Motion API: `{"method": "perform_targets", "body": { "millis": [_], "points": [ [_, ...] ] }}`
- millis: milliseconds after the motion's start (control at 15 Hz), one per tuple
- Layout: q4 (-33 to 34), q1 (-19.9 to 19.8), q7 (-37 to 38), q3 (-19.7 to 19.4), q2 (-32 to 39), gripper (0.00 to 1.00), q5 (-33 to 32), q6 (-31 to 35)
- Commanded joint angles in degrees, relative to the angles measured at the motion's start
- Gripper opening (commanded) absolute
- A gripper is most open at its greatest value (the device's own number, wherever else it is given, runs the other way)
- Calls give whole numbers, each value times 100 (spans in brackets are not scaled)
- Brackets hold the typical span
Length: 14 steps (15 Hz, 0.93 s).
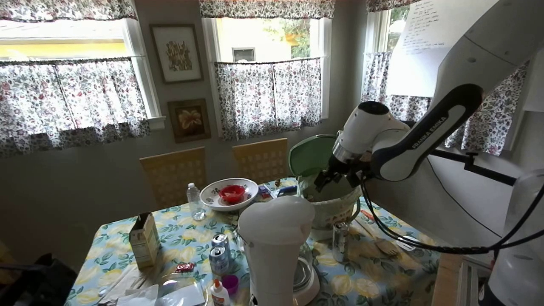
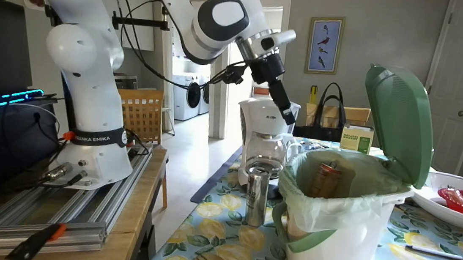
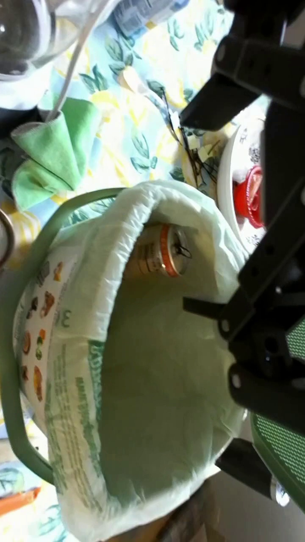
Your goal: Remove the can from the rubbish bin
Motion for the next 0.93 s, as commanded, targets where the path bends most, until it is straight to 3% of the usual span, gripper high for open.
{"method": "perform_targets", "body": {
  "millis": [0, 133, 200, 333, 400, 467, 533, 867],
  "points": [
    [176, -72, -57, -76, -523, 100, 115, -399],
    [308, 4, -279, -217, -682, 100, 262, -554],
    [276, -524, -1029, 353, -710, 100, 1040, -515],
    [350, -572, -1867, 427, -820, 100, 1660, -673],
    [439, 34, -1985, -202, -908, 100, 1497, -885],
    [524, 123, -2372, -276, -948, 100, 1773, -1047],
    [583, -529, -2797, 360, -914, 100, 2272, -1054],
    [1101, -675, -4380, 329, -952, 100, 2974, -1674]
  ]
}}
